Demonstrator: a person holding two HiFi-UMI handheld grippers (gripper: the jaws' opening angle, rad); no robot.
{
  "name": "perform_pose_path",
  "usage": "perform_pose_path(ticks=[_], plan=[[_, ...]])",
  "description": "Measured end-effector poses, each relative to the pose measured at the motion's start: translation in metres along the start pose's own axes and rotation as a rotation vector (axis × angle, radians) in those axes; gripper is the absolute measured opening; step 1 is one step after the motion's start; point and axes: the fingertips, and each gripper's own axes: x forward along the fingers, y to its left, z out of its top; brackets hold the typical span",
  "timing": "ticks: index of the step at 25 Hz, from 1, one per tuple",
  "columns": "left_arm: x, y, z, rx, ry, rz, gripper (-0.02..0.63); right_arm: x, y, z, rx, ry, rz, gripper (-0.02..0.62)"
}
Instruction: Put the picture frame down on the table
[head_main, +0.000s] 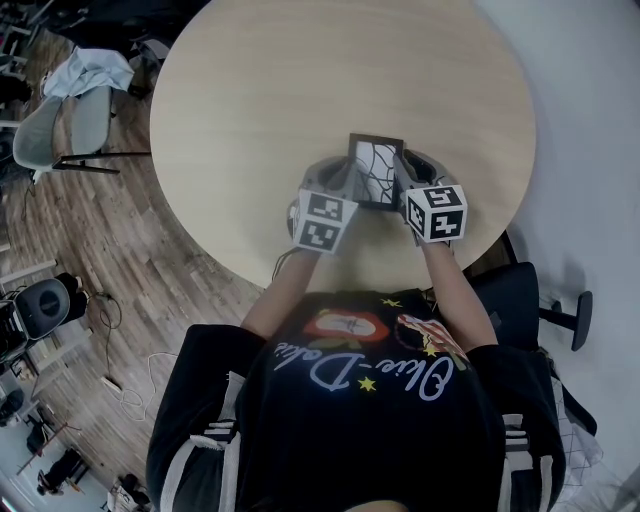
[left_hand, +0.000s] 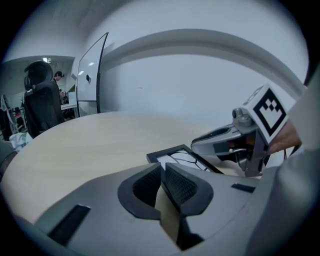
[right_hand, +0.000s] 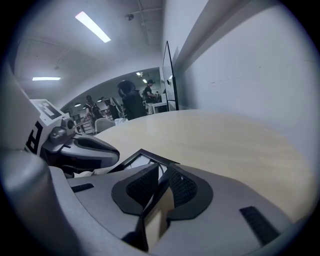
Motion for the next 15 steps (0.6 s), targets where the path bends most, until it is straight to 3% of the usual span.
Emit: perform_pose_path(ticks=[5, 15], plan=[[-0.010, -0.003, 0.013, -0.004, -0.053, 0.002, 0.003, -0.010, 0.003, 0.007, -0.015, -0.046, -0.001, 0.013], [-0.042, -0.019, 0.045, 0.040, -0.203, -0.011, 0.002, -0.050, 0.016, 0.039, -0.005, -0.206, 0.005, 0.009]])
